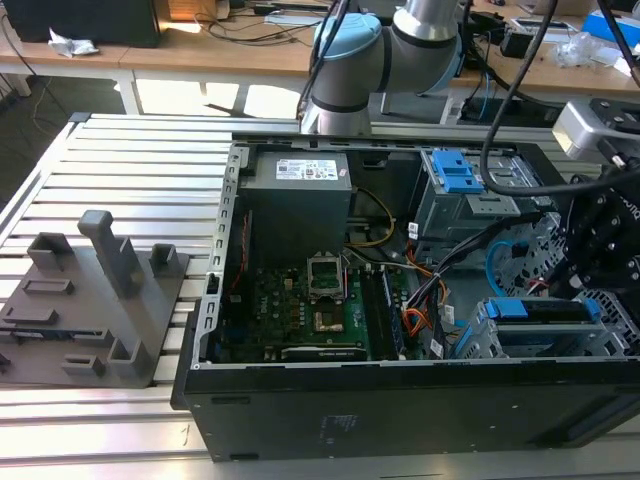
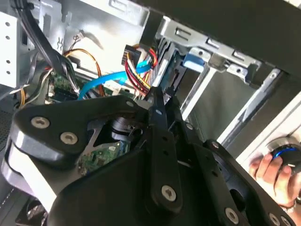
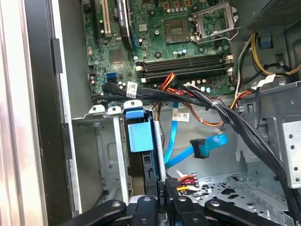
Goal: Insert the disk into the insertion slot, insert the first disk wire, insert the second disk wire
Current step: 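Insert the first disk wire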
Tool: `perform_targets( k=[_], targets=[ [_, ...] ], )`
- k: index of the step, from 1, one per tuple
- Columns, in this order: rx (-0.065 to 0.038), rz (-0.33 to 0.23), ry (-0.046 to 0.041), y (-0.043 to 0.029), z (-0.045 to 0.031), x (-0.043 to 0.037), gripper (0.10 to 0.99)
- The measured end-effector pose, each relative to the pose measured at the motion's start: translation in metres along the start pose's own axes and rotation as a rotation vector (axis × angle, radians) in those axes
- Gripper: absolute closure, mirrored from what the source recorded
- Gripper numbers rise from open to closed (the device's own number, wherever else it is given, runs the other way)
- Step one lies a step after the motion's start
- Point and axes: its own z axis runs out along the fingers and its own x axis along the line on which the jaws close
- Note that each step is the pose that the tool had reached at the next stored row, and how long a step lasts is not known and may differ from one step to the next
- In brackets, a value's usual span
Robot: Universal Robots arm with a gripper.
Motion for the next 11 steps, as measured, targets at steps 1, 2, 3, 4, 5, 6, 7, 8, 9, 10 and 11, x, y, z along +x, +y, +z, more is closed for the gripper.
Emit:
perform_targets(
  k=[1,2,3,4,5,6,7,8,9,10,11],
  targets=[
    [0.000,-0.020,0.0014,-0.0009,0.0008,-0.0001,0.898],
    [0.001,-0.048,0.0028,-0.0017,0.0019,-0.0002,0.898],
    [0.001,-0.059,0.0032,-0.0035,0.0035,-0.0005,0.898],
    [0.000,-0.059,0.0005,-0.0037,0.0050,-0.0001,0.898],
    [0.000,-0.059,0.0003,-0.0041,0.0061,0.0016,0.898],
    [0.000,-0.059,0.0003,-0.0043,0.0069,0.0031,0.898],
    [0.000,-0.059,0.0002,-0.0043,0.0075,0.0036,0.898],
    [0.000,-0.059,-0.0002,-0.0044,0.0078,0.0036,0.898],
    [0.000,-0.059,-0.0026,-0.0044,0.0081,0.0037,0.898],
    [-0.001,-0.059,-0.0115,-0.0044,0.0084,0.0036,0.898],
    [-0.001,-0.060,-0.0176,-0.0044,0.0084,0.0036,0.898]
  ],
)
